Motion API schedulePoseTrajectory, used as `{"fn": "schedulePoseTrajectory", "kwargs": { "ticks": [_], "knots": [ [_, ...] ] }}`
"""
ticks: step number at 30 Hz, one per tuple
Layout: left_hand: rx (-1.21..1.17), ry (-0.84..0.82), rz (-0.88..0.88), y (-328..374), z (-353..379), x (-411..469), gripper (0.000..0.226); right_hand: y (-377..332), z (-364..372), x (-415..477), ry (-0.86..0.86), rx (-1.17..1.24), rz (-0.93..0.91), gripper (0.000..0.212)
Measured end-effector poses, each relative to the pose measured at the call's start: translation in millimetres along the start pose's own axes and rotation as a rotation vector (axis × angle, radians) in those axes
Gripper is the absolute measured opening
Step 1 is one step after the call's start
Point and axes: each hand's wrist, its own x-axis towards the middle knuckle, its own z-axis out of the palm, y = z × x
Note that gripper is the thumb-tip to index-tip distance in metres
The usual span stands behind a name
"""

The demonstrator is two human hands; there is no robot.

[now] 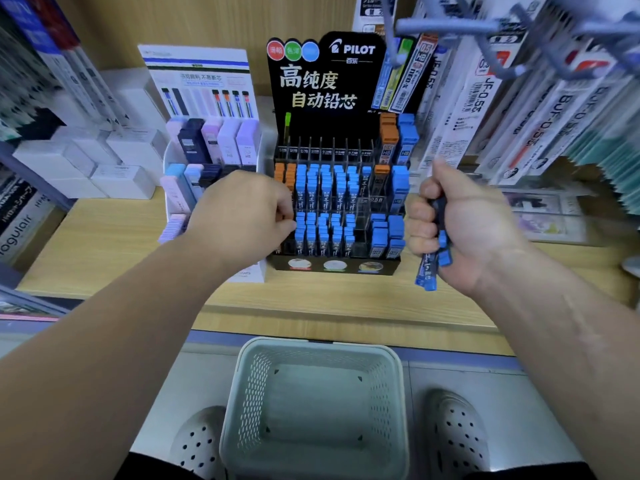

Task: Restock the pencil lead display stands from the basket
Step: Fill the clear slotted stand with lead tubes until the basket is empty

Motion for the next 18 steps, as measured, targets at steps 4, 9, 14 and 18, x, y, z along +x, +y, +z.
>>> {"fn": "schedulePoseTrajectory", "kwargs": {
  "ticks": [4,9,14,18],
  "knots": [
    [-0.206,0.119,0.020,12.8,-11.2,-2.2,0.016,7.5,3.9,-3.3,0.051,-0.065,-0.007,0.046],
    [-0.820,-0.103,-0.126,69.3,-16.2,-16.9,0.017,17.3,17.7,-9.3,0.177,-0.209,-0.119,0.047],
    [-1.086,-0.179,-0.242,85.6,7.0,-24.1,0.014,19.1,24.0,-18.0,0.231,-0.175,-0.169,0.041],
    [-1.210,-0.272,-0.360,88.6,6.0,-22.4,0.019,15.8,17.0,-20.3,0.249,-0.178,-0.198,0.038]
  ]
}}
